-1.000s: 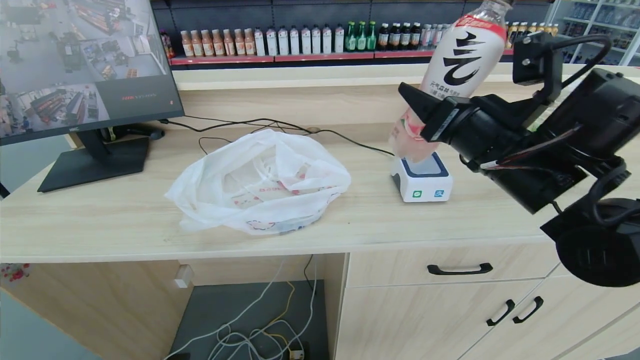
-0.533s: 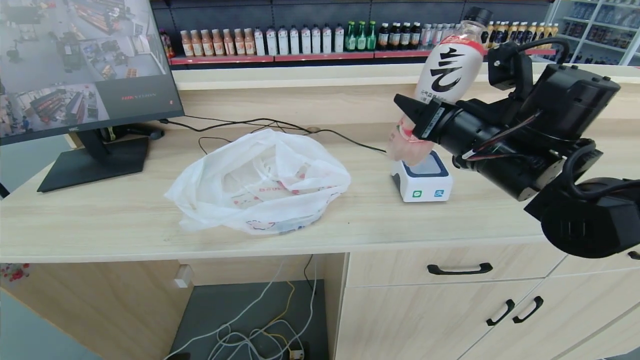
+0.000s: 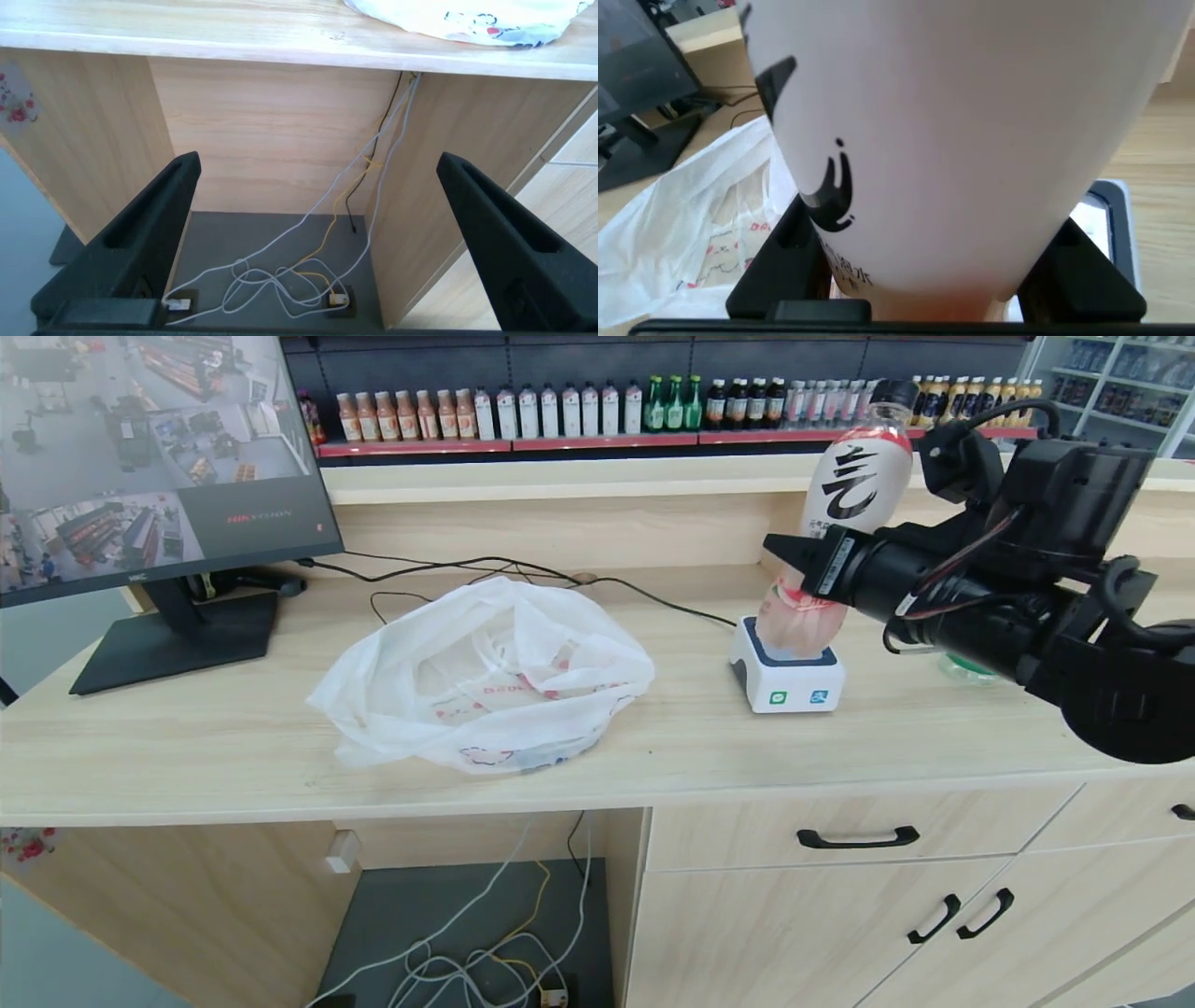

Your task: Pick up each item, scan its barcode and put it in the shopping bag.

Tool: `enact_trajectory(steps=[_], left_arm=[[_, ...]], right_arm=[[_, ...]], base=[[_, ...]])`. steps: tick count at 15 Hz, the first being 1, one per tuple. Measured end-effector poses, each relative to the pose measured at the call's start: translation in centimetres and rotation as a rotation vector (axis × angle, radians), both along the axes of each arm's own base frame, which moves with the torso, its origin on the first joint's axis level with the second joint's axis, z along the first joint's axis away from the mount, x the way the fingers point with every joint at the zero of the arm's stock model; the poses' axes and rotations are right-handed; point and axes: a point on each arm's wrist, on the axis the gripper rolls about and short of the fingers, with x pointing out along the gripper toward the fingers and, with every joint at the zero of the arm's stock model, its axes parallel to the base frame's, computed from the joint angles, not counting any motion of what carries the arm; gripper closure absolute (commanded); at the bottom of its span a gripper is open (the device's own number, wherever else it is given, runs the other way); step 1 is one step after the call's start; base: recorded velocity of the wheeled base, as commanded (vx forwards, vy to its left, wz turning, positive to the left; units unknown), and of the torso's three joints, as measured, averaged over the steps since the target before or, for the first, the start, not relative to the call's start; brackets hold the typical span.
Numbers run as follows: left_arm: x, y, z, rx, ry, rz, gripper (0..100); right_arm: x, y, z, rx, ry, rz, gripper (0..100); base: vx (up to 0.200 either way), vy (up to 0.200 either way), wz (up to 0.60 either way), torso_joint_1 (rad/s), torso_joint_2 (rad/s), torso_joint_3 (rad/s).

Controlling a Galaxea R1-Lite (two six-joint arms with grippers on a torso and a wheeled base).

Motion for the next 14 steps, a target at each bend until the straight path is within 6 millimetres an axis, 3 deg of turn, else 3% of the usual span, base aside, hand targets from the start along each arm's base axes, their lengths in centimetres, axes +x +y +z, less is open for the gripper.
enact_trajectory(steps=[5, 14], left_arm=[[0.0, 0.0, 0.0, 0.000, 0.000, 0.000, 0], [0.0, 0.0, 0.0, 0.000, 0.000, 0.000, 0]], right_arm=[[0.8, -0.4, 1.6, -0.042, 0.101, -0.018, 100], [1.4, -1.4, 2.1, -0.088, 0.236, -0.011, 100]], base=[[0.000, 0.000, 0.00, 0.000, 0.00, 0.000], [0.000, 0.000, 0.00, 0.000, 0.00, 0.000]])
